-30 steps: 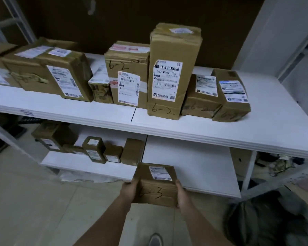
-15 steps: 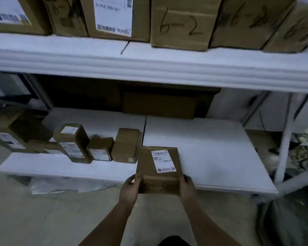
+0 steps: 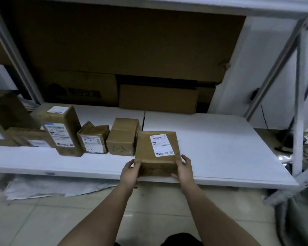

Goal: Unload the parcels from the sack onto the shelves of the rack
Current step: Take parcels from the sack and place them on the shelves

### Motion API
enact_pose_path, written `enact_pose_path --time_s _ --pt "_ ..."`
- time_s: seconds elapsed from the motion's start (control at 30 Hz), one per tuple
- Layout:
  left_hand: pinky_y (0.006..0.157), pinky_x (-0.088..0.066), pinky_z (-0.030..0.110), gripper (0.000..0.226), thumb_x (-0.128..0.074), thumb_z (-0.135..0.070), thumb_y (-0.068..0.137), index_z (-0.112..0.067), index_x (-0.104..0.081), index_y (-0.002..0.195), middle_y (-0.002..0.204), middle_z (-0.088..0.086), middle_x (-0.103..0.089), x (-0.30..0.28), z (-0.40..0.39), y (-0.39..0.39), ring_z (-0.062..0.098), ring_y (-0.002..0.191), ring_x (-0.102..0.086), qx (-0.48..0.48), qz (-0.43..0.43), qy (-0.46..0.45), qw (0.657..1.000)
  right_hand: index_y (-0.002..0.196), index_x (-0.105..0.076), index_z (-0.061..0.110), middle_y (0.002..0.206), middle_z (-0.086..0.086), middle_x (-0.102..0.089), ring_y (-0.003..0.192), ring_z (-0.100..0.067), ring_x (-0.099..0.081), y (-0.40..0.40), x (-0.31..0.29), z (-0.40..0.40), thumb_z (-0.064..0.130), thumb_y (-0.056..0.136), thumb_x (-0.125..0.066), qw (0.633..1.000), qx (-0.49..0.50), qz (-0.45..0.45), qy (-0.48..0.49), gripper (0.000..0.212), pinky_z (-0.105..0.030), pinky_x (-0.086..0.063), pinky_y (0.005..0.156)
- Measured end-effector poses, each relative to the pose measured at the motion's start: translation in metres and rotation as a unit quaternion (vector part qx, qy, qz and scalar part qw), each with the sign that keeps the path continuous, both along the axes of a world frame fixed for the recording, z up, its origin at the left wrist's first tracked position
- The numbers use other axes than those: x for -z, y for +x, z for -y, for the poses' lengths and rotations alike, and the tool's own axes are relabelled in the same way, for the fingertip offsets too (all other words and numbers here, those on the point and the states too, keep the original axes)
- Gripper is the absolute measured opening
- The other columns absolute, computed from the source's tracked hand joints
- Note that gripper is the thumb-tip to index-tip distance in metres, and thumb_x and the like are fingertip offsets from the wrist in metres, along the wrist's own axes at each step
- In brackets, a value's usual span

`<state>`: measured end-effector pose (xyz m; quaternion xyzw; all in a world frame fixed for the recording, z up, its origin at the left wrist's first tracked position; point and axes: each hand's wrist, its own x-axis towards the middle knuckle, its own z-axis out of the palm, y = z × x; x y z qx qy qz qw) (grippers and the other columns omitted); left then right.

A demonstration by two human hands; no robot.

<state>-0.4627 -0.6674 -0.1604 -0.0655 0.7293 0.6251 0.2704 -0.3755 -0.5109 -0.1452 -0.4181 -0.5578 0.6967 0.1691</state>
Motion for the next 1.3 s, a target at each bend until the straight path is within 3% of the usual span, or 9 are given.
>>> enact_pose_path --time_s 0.17,0.37,0.57,0.73,1.03,1.2,1.3 --pt "0.092 -0.048 0.042 0.068 -0.063 -0.042 0.081 -0.015 -0.032 0.135 0.125 0.010 -0.053 -0.004 -0.001 -0.001 0.028 0.112 -0.054 0.026 0.031 -0.012 0.999 0.142 -0.035 0.019 0.132 -0.005 -0.052 0.113 -0.021 -0.053 -0.001 0.012 0.002 0.013 0.088 -0.068 0.999 -0.032 -0.012 0.002 0.063 -0.037 -0.050 0.090" --pt "0.094 -0.048 0.042 0.063 -0.058 -0.041 0.089 -0.019 -0.029 0.141 0.135 0.009 -0.046 -0.002 0.001 -0.008 0.028 0.117 -0.049 0.075 0.036 -0.037 0.996 0.145 -0.034 0.020 0.134 -0.006 -0.050 0.121 -0.026 -0.052 -0.014 0.028 -0.005 0.012 0.089 -0.067 0.999 -0.026 -0.007 0.029 0.066 -0.044 -0.047 0.102" --pt "0.097 -0.043 0.038 0.065 -0.054 -0.032 0.094 -0.018 -0.021 0.149 0.141 0.007 -0.043 -0.003 -0.003 -0.014 0.027 0.125 -0.045 0.089 0.031 -0.002 0.996 0.146 -0.032 0.015 0.138 -0.010 -0.051 0.121 -0.028 -0.054 -0.032 0.036 -0.017 0.008 0.088 -0.067 0.999 -0.024 -0.031 0.027 0.068 -0.046 -0.045 0.104" --pt "0.092 -0.043 0.034 0.054 -0.051 -0.030 0.095 -0.020 -0.029 0.143 0.126 0.004 -0.046 -0.002 -0.009 -0.020 0.024 0.121 -0.046 0.094 0.027 0.007 0.995 0.147 -0.031 0.016 0.139 -0.009 -0.052 0.121 -0.028 -0.054 -0.051 0.042 -0.030 0.008 0.089 -0.066 0.998 -0.028 -0.044 0.027 0.068 -0.045 -0.045 0.105" --pt "0.089 -0.041 0.033 0.062 -0.052 -0.026 0.095 -0.022 -0.023 0.149 0.145 -0.001 -0.040 0.003 -0.016 -0.032 0.024 0.127 -0.044 0.098 0.002 0.015 0.995 0.138 -0.033 0.019 0.131 -0.011 -0.056 0.116 -0.029 -0.058 -0.076 0.050 -0.039 0.007 0.090 -0.065 0.998 -0.024 -0.040 0.036 0.059 -0.050 -0.047 0.101" --pt "0.083 -0.042 0.031 0.052 -0.051 -0.023 0.095 -0.021 -0.031 0.143 0.127 -0.003 -0.046 0.004 -0.013 -0.029 0.021 0.109 -0.050 0.096 -0.007 0.002 0.995 0.141 -0.031 0.018 0.132 -0.009 -0.055 0.116 -0.029 -0.057 -0.087 0.050 -0.041 0.009 0.091 -0.064 0.998 -0.026 -0.033 0.045 0.061 -0.049 -0.046 0.102" --pt "0.084 -0.042 0.031 0.061 -0.052 -0.026 0.095 -0.020 -0.023 0.148 0.145 0.000 -0.037 0.008 -0.009 -0.031 0.022 0.114 -0.049 0.088 -0.004 -0.012 0.996 0.142 -0.030 0.018 0.132 -0.008 -0.055 0.117 -0.029 -0.057 -0.091 0.048 -0.042 0.011 0.092 -0.063 0.998 -0.027 -0.023 0.050 0.060 -0.049 -0.046 0.103"
